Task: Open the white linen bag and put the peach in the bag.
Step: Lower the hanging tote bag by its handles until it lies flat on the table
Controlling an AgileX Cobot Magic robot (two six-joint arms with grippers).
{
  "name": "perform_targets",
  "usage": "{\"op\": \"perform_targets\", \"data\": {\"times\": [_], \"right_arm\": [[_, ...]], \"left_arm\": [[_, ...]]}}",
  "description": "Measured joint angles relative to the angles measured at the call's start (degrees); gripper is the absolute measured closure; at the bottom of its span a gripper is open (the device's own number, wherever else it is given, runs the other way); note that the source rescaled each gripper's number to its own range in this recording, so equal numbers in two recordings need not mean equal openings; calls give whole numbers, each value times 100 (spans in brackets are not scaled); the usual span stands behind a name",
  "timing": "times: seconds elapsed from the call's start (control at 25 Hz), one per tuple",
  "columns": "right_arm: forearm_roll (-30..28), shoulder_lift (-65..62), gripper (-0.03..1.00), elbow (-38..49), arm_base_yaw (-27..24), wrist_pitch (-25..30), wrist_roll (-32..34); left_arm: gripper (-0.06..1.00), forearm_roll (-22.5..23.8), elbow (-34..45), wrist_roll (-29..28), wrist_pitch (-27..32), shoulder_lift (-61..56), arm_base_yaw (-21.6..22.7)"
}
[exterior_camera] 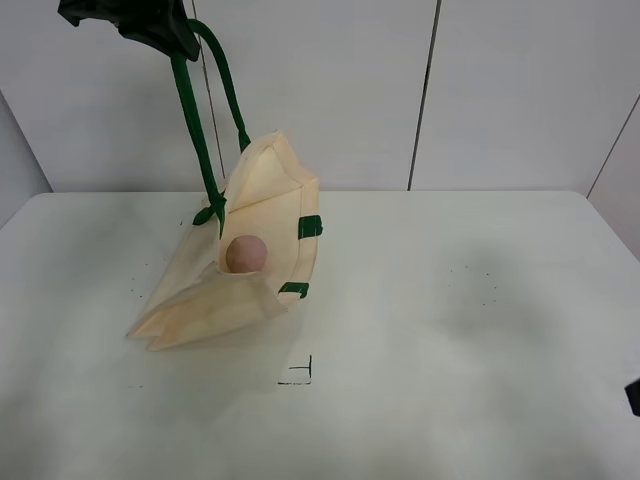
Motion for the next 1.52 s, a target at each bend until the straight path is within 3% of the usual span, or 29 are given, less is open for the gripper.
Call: {"op": "perform_targets", "data": {"times": [0.24,0.44,0.88,1.52], "right_arm": [[-60,-2272,-3,465,0,-738,14],[-96,-3058,-3,896,0,-959,122],[-252,-3366,-3,927,0,-1056,321],[-269,-3366,-3,927,0,-1056,298]], "left_arm": [[94,0,0,0,0,0,0],[94,0,0,0,0,0,0],[94,0,106,65,0,98,0],[94,-62,490,220,-32,2216,0]]}}
